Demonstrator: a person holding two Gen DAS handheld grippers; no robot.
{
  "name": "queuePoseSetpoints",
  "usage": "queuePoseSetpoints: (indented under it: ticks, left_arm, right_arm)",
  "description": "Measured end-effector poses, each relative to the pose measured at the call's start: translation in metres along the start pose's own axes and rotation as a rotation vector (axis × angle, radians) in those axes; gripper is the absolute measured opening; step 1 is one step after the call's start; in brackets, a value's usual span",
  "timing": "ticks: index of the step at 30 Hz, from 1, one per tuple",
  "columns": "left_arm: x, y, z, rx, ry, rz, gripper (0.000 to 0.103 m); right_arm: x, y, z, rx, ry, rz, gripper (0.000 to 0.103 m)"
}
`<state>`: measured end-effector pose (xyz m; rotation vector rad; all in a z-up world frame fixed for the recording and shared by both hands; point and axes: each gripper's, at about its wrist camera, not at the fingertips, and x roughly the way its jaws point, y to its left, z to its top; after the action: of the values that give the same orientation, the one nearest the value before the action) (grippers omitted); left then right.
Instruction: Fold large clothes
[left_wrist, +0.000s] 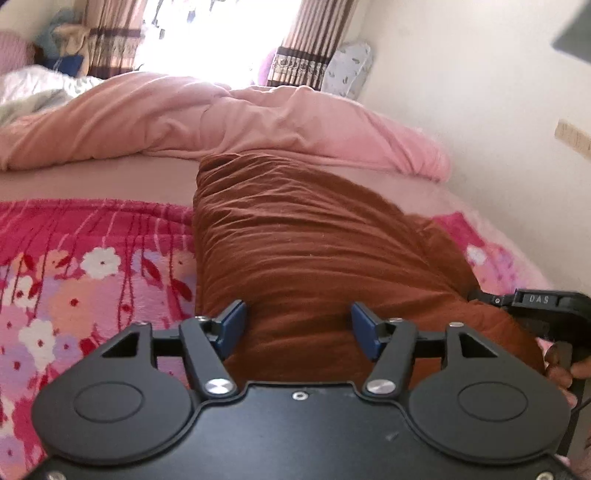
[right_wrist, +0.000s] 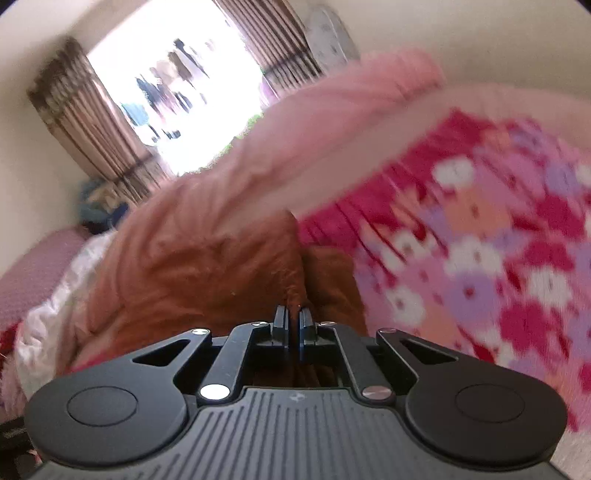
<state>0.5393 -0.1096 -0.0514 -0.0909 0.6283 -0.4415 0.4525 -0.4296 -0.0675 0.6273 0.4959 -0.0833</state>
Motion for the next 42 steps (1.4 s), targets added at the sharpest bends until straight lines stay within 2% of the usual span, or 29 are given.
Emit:
queuePoseSetpoints:
  ticks: [3,7,9,10,12,14,19,20,21,22,27,33,37,40,42]
  left_arm:
    - [0.002,-0.001,-0.004,0.019,0.003,0.009,0.067]
    - [-0.007,0.002,-0.001,-0.025,0.003,0.006,0.065]
    - [-0.018,0.004,-0.002,-0.037,-0.004,-0.005,0.065]
    - [-0.025,0.005,-0.005,-0.032,-0.013,-0.005,0.065]
    - [-0.044,0.01,-0.019,-0.014,-0.036,-0.005,0.065]
    - [-0.059,0.017,-0.033,-0.01,-0.047,-0.001,0.065]
    - [-0.063,0.025,-0.056,-0.074,0.009,-0.018,0.065]
    - [-0.061,0.025,-0.057,-0.083,0.017,-0.02,0.065]
    - [-0.06,0.024,-0.057,-0.095,0.026,-0.028,0.065]
    - [-0.06,0.024,-0.057,-0.102,0.034,-0.039,0.064]
    - [-0.068,0.016,-0.056,-0.04,0.034,-0.055,0.063]
    - [-0.052,0.021,-0.063,-0.069,0.08,-0.058,0.067]
    - [-0.053,0.02,-0.062,-0.074,0.078,-0.04,0.067]
    - [-0.062,0.017,-0.058,-0.077,0.07,-0.028,0.064]
    - [-0.075,0.011,-0.052,-0.06,0.039,-0.025,0.063]
  right_arm:
    - [0.008,-0.003,-0.008,0.004,0.007,-0.002,0.005]
    - [0.003,0.004,-0.004,-0.025,0.013,-0.007,0.011]
    - [-0.01,0.008,-0.002,-0.052,-0.008,-0.021,0.031]
    - [-0.023,0.01,-0.003,-0.057,-0.034,-0.024,0.034]
    - [-0.045,0.01,-0.004,-0.073,-0.058,-0.007,0.05]
    - [-0.067,0.005,-0.011,-0.074,-0.062,0.037,0.055]
    - [-0.081,-0.004,-0.029,-0.061,-0.033,0.069,0.055]
    - [-0.076,-0.002,-0.032,-0.068,-0.024,0.058,0.046]
    - [-0.072,0.0,-0.034,-0.074,-0.023,0.048,0.016]
    - [-0.068,0.003,-0.036,-0.075,-0.012,0.052,0.013]
    - [-0.091,0.016,-0.033,-0.094,-0.093,0.032,0.011]
    - [-0.056,-0.016,-0.049,0.005,-0.01,-0.002,0.011]
    - [-0.052,-0.02,-0.055,0.016,-0.018,0.013,0.014]
    - [-0.064,-0.004,-0.054,-0.054,-0.041,-0.031,0.022]
    - [-0.077,0.009,-0.049,-0.098,-0.088,-0.062,0.033]
